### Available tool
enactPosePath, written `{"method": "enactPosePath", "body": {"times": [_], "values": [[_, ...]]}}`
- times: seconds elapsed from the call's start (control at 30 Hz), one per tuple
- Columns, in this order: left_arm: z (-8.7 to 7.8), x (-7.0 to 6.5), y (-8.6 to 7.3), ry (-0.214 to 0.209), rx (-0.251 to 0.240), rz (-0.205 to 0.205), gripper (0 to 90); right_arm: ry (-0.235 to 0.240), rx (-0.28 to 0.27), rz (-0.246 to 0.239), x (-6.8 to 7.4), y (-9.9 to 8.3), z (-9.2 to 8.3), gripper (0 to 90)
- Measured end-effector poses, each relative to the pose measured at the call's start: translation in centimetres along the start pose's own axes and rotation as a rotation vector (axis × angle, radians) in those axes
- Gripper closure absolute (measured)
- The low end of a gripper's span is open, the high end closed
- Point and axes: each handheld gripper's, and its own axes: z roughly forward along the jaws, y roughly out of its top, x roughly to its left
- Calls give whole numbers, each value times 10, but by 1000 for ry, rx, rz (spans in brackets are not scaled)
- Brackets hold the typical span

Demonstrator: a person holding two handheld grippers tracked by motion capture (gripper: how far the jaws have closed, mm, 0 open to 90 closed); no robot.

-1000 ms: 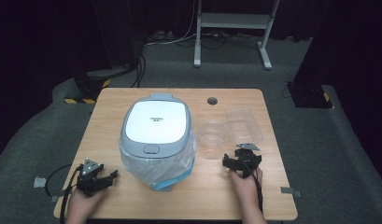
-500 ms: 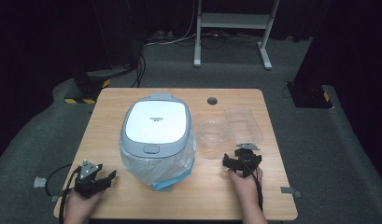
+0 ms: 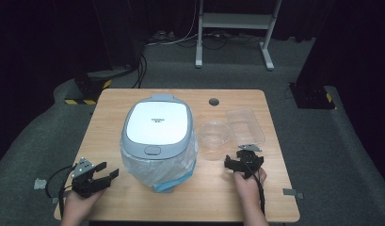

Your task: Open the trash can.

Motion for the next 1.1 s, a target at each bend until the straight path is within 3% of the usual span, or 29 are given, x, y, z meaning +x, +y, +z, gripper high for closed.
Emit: {"method": "enactPosePath", "body": {"times": [0.1, 0.2, 0.33, 0.43, 0.77, 0.87, 1.0, 1.1], "values": [[-5, -7, 5, -5, -45, 33, 338, 0, 0, 0, 0, 0, 0, 57], [-8, -10, 8, -15, -66, 31, 335, 0, 0, 0, 0, 0, 0, 57], [-17, -15, 16, -21, -142, 14, 328, 0, 0, 0, 0, 0, 0, 57], [-23, -19, 22, -31, -172, 21, 333, 1, 0, -1, 0, 0, 0, 56], [-39, -33, 43, -50, -220, 46, 325, 9, -1, -11, 0, -2, -2, 61], [-41, -34, 47, -52, -223, 45, 328, 18, -2, -25, 0, -2, -3, 79], [-45, -35, 53, -51, -234, 32, 335, -11, -16, -35, 3, -3, -7, 144], [-49, -36, 56, -51, -245, 33, 339, -6, -14, -53, 4, -4, -9, 140]]}}
